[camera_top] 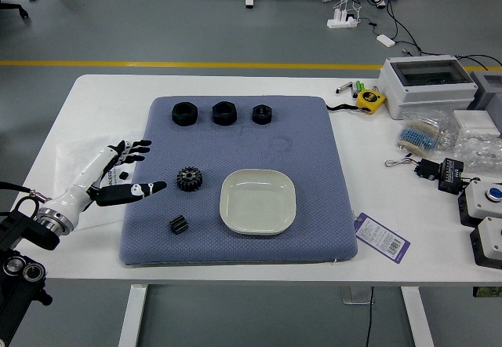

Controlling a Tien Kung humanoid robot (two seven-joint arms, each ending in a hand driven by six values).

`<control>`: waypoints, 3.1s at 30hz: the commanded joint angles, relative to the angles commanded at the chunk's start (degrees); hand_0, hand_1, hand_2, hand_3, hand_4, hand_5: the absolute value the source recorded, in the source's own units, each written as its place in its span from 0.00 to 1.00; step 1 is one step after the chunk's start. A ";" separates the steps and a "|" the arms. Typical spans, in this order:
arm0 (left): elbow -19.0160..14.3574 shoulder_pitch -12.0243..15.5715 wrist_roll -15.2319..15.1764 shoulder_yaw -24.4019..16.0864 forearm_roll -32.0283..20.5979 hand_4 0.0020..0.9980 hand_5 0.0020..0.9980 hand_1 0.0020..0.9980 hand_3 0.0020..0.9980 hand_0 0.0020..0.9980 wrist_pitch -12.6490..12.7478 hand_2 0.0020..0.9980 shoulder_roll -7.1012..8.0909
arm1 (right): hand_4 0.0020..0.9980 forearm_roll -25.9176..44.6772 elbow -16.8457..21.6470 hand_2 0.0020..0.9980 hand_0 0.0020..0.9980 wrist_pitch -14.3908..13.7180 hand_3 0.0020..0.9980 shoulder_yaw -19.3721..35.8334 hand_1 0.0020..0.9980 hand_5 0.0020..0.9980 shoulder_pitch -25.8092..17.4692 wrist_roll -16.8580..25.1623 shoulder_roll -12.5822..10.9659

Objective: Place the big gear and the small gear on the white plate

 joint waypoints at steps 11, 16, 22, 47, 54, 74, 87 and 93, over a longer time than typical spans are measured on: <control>-4.29 4.04 0.66 2.18 7.39 1.00 0.19 0.59 0.70 0.54 0.29 0.65 0.83 | 0.84 -0.60 0.02 0.74 0.65 0.06 0.59 0.34 0.65 0.69 -0.13 -0.26 0.03; -4.84 4.61 0.81 3.44 8.47 0.99 0.17 0.58 0.69 0.54 0.95 0.63 0.31 | 0.84 -0.05 0.03 0.74 0.65 0.07 0.58 0.07 0.65 0.69 -0.04 -0.10 0.01; -4.37 4.08 0.72 6.10 10.29 1.00 0.17 0.58 0.70 0.54 1.81 0.63 -0.31 | 0.84 0.52 0.02 0.74 0.65 0.11 0.59 -0.23 0.65 0.69 0.12 0.06 -0.04; 3.47 -4.30 4.76 16.62 17.63 0.90 0.11 0.47 0.61 0.39 4.51 0.53 0.35 | 0.84 0.55 -0.04 0.74 0.65 0.02 0.58 -0.27 0.65 0.69 0.70 0.26 -0.24; 5.51 -4.93 4.83 17.23 17.89 0.74 0.04 0.38 0.56 0.32 4.58 0.46 0.27 | 0.84 0.58 -0.03 0.74 0.65 -0.02 0.58 -0.25 0.65 0.69 0.71 0.26 -0.25; 6.34 -5.13 5.05 17.35 17.09 0.53 0.00 0.22 0.43 0.27 4.92 0.33 0.08 | 0.85 0.49 -0.04 0.74 0.65 -0.10 0.59 -0.18 0.65 0.69 0.74 0.22 -0.23; 5.42 -5.05 2.90 17.51 15.86 0.53 0.00 0.19 0.44 0.25 6.49 0.30 0.43 | 0.85 0.47 -0.04 0.74 0.65 -0.12 0.58 -0.16 0.65 0.69 0.70 0.21 -0.21; 4.51 -5.36 1.02 17.87 14.67 0.52 0.00 0.19 0.43 0.25 8.30 0.30 0.26 | 0.85 0.31 -0.03 0.74 0.65 -0.13 0.59 -0.04 0.65 0.69 0.49 0.15 -0.20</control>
